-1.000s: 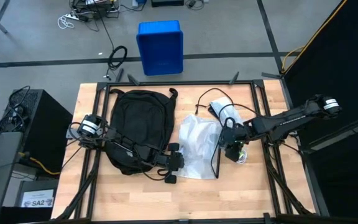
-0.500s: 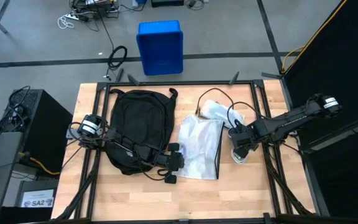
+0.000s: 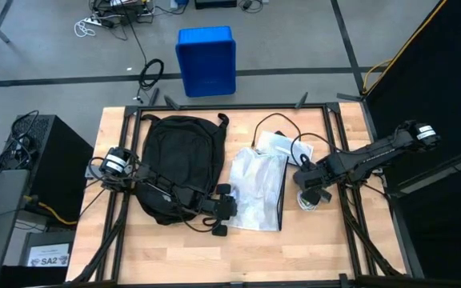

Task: Unpack backpack
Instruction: Remove the chocolate bar from the zip bag

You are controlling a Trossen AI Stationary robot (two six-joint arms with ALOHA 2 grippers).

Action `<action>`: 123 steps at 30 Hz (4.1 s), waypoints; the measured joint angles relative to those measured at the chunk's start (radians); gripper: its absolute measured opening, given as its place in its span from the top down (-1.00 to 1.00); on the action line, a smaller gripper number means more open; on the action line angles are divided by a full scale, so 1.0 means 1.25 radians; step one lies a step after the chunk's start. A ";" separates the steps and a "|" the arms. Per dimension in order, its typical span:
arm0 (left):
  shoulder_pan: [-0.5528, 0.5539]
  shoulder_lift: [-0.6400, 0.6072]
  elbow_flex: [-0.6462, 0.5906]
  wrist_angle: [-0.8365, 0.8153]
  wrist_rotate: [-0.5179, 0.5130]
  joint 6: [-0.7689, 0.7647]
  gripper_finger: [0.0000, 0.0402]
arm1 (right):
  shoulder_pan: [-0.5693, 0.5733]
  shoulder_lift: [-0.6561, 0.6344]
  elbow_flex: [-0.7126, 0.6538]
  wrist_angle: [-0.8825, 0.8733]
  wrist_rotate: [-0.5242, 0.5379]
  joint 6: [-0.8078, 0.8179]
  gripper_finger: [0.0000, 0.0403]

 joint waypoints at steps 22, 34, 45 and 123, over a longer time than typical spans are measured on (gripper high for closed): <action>-0.001 0.005 -0.002 0.097 0.004 0.023 1.00 | 0.091 0.042 0.001 0.313 0.041 -0.231 0.06; -0.001 0.004 -0.002 0.097 0.001 0.022 1.00 | 0.105 0.002 0.001 0.088 -0.095 -0.030 0.49; -0.001 0.004 -0.002 0.098 0.000 0.022 1.00 | 0.169 -0.024 0.098 0.241 0.044 -0.133 0.65; -0.064 -0.178 -0.004 -0.408 -0.284 0.210 0.26 | 0.147 0.406 0.066 0.811 0.113 -0.428 0.97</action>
